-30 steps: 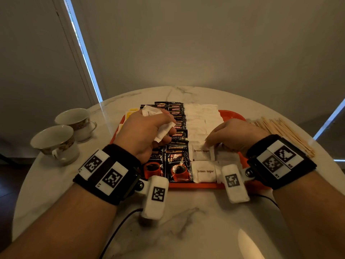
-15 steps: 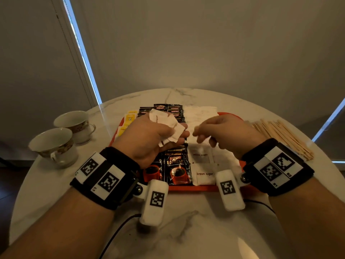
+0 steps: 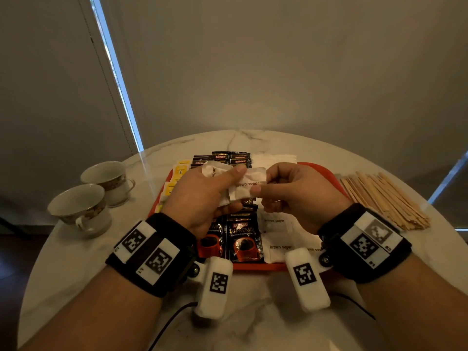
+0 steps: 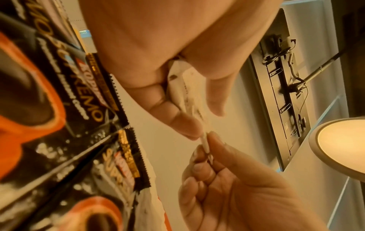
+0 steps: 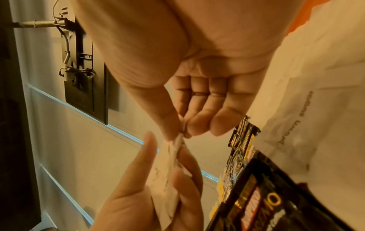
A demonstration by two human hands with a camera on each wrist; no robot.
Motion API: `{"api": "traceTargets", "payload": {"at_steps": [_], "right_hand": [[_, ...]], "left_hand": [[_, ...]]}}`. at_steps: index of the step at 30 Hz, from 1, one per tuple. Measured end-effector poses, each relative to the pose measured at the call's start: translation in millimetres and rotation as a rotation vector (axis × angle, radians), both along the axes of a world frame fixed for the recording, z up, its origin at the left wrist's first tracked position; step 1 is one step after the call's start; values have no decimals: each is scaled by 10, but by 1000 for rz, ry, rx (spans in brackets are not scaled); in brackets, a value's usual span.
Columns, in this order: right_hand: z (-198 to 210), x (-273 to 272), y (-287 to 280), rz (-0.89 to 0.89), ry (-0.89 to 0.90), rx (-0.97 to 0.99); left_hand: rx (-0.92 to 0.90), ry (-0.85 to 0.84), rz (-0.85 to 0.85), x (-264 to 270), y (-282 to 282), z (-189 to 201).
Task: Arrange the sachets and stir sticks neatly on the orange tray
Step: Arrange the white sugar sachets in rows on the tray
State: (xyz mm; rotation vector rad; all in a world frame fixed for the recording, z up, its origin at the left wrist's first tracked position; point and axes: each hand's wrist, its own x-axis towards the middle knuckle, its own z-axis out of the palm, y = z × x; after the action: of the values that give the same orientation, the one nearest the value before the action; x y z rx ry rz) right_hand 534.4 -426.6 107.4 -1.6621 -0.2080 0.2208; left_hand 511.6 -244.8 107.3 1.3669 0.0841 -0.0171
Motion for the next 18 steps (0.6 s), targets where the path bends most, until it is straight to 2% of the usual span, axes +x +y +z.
{"api": "traceTargets", "payload": {"at_steps": [3, 7, 13, 18], "right_hand": [[-8, 9, 9, -59, 36, 64], [-21, 22, 21, -83, 30, 112], [15, 36, -142, -164, -13, 32], [-71, -29, -599, -360, 138, -127]], "left_hand": [[-8, -28, -49, -3, 6, -7], [52, -37, -32, -7, 10, -13], [0, -5, 33, 1, -10, -25], [-27, -6, 18, -6, -15, 4]]}}
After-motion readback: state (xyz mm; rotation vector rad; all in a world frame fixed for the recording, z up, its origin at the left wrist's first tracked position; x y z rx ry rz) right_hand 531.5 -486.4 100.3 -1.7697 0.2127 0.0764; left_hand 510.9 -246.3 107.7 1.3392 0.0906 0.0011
